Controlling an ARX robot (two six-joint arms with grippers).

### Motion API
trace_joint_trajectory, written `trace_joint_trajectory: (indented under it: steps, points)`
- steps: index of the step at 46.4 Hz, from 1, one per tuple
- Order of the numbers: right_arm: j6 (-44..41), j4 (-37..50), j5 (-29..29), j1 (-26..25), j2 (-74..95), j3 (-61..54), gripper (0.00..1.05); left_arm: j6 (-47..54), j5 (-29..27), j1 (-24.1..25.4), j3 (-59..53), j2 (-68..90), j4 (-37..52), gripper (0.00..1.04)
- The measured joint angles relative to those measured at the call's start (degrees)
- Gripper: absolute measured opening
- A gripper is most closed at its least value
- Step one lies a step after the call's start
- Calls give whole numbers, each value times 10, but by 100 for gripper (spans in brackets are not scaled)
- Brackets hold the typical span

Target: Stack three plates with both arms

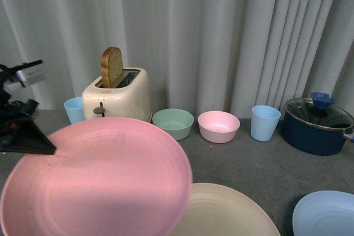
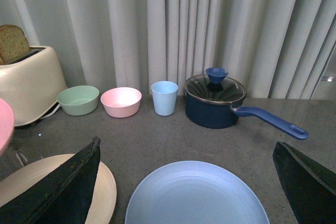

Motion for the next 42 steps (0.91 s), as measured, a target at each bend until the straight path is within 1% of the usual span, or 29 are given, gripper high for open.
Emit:
trace_joint_trajectory:
  steps: [3, 10, 15, 27, 42]
  points:
    - [0, 0, 0, 0, 0, 0, 97, -13, -1, -41, -14, -4, 12, 3]
    - [0, 0, 0, 0, 0, 0, 97, -48, -20, -113, -17, 2, 30, 3]
    - [0, 0, 0, 0, 0, 0, 97, -70, -33, -143, -5, 21, 34, 3]
    - [0, 0, 0, 0, 0, 0, 97, -95, -78, -193, 33, 74, 34, 3]
    - [0, 0, 0, 0, 0, 0, 97, -115, -104, -217, 74, 132, 46, 3]
